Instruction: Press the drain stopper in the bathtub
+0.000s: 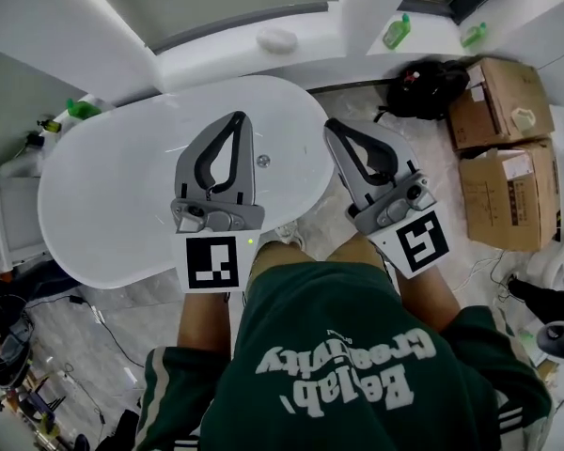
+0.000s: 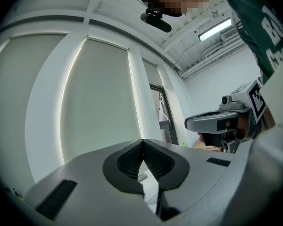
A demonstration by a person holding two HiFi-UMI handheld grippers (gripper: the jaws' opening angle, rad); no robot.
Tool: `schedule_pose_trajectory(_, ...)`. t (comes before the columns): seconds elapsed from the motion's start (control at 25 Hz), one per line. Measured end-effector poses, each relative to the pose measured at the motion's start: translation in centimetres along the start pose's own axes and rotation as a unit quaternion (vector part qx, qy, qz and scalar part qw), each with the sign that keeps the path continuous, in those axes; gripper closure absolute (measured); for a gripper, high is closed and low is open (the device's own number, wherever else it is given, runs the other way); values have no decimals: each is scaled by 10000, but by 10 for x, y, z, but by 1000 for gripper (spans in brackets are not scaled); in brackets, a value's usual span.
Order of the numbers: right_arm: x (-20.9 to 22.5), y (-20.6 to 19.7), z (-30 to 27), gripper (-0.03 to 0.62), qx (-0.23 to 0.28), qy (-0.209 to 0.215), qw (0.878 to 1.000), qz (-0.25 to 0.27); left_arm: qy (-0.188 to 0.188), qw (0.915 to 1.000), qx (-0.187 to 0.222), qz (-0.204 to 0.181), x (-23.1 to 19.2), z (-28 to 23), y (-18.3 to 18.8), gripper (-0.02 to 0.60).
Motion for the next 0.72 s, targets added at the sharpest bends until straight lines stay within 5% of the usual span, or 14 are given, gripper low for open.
schedule_pose_trajectory(0.4,8,-21,-7,579,-225,127,9996,-107,67,9999,28,156,8,-11,-16,575)
schedule_pose_trajectory(0.72,22,-36,-39,579,2,823,9963,-237,573,9982,75,187,-4,-22,-16,575)
Point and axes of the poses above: the fingertips, and each gripper's own axes: z backward along the fingers, x to its right, y out of its top, the point moved 5 cm from there along z, backward along the fingers, and after that the axes turned 1 degree about z, right-handed, at the moved point
